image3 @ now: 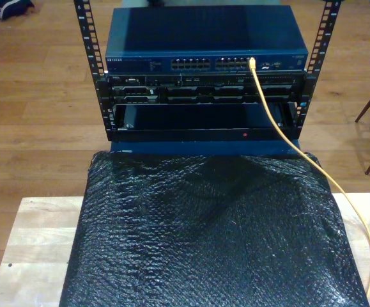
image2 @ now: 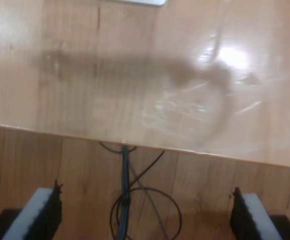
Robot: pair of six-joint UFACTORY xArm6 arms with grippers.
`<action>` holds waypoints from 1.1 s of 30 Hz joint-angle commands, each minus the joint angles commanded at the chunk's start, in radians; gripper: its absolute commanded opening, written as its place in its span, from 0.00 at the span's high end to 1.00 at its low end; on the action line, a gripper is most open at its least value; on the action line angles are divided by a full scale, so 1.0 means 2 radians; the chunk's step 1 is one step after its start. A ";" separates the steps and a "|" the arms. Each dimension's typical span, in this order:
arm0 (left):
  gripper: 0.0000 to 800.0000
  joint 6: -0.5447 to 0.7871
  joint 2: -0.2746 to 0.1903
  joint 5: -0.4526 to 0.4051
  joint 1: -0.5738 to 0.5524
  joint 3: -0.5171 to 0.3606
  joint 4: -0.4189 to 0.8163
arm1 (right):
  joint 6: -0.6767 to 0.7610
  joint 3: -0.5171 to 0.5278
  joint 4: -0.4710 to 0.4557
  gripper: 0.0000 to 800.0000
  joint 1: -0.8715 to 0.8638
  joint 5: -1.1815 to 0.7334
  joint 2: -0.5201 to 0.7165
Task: Grab the cable and plug it in
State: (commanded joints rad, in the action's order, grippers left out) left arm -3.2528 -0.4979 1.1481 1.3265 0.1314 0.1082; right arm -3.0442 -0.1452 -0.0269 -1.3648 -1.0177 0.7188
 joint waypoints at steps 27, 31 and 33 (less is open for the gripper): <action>0.00 0.000 0.000 0.000 0.000 0.001 0.000 | -0.012 0.090 0.003 0.00 -0.061 0.101 -0.002; 0.00 0.000 0.000 0.000 0.000 0.001 0.000 | -0.012 0.090 0.002 0.00 -0.060 0.101 -0.002; 0.00 0.000 0.000 0.000 0.000 0.001 0.000 | -0.012 0.090 0.002 0.00 -0.060 0.101 -0.002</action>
State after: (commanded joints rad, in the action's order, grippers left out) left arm -3.2528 -0.4979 1.1481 1.3265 0.1329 0.1082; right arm -3.0672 0.0343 -0.0222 -1.4845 -0.8151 0.7142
